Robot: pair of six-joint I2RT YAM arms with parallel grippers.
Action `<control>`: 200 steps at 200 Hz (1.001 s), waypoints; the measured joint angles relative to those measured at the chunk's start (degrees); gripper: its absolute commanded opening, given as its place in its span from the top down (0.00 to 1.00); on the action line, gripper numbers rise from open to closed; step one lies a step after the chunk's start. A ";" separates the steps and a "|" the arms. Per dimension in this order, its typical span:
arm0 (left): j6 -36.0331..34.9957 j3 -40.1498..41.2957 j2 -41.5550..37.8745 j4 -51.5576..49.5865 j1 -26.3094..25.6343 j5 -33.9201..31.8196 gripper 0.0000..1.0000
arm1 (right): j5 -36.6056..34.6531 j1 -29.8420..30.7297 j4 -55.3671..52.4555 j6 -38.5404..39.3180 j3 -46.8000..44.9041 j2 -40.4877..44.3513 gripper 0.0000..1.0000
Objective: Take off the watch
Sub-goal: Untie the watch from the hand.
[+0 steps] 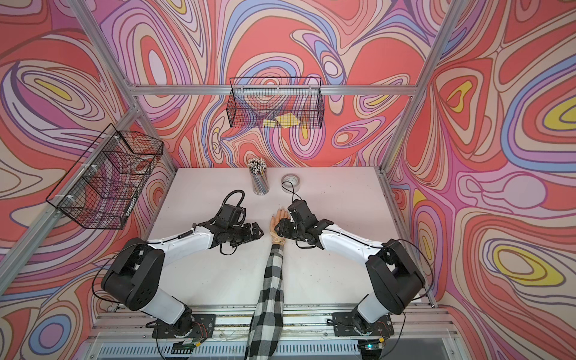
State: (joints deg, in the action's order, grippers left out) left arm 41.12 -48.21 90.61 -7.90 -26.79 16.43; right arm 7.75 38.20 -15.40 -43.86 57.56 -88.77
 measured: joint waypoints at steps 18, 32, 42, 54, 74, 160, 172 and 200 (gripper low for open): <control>-0.20 0.00 -0.22 -0.02 0.61 -0.04 0.09 | -5.57 3.13 -6.71 0.87 5.27 -0.70 0.38; -0.42 0.00 -0.31 -0.04 1.22 -0.17 0.09 | -9.60 5.64 -11.30 1.27 9.84 -2.47 0.36; -0.50 0.00 -0.44 -0.07 1.66 -0.31 0.09 | -12.26 7.23 -14.27 1.44 13.14 -4.52 0.35; -0.66 0.00 -0.68 -0.07 2.08 -0.46 0.09 | -15.10 8.85 -17.46 1.62 16.76 -7.45 0.33; -0.87 0.00 -1.53 -0.33 2.78 -0.61 0.08 | -19.28 11.06 -22.64 1.75 22.73 -13.62 0.31; -1.31 0.00 -3.91 -1.53 4.24 -1.03 0.08 | -30.08 13.68 -35.69 1.16 31.82 -25.55 0.43; -1.33 0.00 -3.91 -1.55 4.24 -1.01 0.09 | -30.93 13.70 -35.82 0.92 31.50 -25.55 0.48; -1.31 0.00 -3.91 -1.53 4.24 -0.85 0.09 | -32.28 13.70 -35.98 0.13 28.87 -24.57 0.60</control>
State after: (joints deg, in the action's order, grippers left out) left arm 39.81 -48.21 86.70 -9.43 -22.55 15.57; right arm -24.53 51.90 -51.37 -43.72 86.43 -113.34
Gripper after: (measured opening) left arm 0.915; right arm 0.450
